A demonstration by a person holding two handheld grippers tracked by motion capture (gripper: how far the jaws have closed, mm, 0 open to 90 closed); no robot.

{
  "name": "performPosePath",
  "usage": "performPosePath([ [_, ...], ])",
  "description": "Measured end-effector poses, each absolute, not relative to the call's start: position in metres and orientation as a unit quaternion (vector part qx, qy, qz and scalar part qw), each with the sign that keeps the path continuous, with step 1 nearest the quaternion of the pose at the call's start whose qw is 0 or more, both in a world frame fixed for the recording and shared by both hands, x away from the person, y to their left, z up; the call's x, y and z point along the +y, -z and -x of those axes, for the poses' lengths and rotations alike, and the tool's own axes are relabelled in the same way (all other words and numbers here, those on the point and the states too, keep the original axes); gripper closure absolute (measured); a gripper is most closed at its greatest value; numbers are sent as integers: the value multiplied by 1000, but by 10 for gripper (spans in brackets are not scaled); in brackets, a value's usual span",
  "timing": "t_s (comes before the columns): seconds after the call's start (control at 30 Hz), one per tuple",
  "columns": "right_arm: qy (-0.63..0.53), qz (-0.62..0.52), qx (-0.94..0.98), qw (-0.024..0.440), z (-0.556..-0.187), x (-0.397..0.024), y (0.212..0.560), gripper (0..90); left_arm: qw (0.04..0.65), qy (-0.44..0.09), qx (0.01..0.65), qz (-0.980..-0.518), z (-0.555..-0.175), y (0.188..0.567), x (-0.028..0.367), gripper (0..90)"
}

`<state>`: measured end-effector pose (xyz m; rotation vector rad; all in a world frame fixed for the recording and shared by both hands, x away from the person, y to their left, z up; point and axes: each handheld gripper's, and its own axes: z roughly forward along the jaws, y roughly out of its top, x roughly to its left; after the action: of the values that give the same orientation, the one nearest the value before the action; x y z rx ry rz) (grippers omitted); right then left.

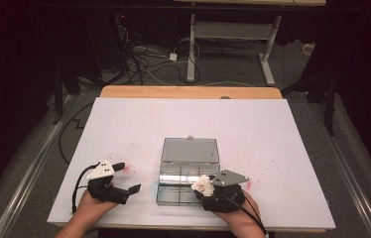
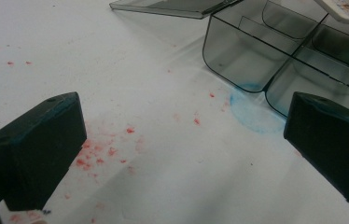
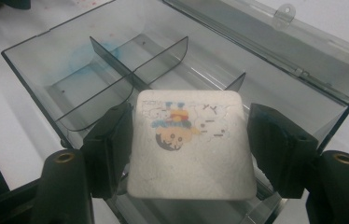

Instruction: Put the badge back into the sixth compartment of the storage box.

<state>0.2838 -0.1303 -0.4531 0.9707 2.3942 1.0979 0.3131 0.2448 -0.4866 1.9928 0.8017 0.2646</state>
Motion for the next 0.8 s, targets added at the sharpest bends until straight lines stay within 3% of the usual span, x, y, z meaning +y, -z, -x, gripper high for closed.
performPosePath([
  [0.8, -366, -348, 849, 154, -286, -126, 458, 330, 468, -108, 327, -814, -313, 487, 244, 0],
])
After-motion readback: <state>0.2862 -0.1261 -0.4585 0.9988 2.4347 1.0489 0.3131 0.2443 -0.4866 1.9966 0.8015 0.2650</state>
